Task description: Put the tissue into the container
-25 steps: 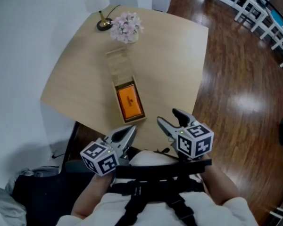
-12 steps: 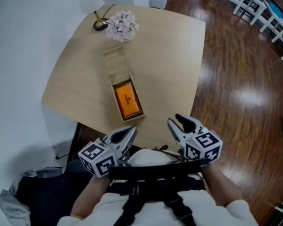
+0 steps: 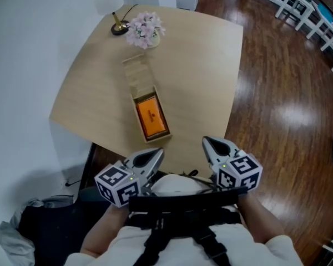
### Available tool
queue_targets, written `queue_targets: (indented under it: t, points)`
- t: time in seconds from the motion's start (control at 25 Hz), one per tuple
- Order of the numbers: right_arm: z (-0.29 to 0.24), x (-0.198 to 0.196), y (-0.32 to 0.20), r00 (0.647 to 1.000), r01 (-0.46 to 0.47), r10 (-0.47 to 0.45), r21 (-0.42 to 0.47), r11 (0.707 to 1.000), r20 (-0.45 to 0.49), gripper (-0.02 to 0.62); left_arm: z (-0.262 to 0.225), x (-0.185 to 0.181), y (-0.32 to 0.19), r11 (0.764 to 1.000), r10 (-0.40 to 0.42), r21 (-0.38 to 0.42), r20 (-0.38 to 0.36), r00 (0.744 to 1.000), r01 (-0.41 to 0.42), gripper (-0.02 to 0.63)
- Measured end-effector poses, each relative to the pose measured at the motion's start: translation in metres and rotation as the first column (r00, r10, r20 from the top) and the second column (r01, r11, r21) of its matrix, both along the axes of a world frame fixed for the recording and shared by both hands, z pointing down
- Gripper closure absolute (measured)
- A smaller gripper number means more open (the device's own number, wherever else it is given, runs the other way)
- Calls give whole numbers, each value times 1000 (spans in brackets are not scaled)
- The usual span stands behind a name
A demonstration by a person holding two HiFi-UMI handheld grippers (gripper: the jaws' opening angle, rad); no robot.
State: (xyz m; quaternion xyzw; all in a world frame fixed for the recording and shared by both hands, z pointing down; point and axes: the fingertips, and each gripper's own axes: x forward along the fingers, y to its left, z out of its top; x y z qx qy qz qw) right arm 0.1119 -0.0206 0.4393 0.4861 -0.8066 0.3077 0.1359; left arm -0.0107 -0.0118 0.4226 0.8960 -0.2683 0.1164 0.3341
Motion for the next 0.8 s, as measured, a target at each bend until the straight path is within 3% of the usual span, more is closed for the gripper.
queue_targets:
  t: [0.8]
  points:
    - [-1,-18,-1,996,80,-80,-5,997,-33,594,0,0,0,1000,23,2,19,1000,-23,605]
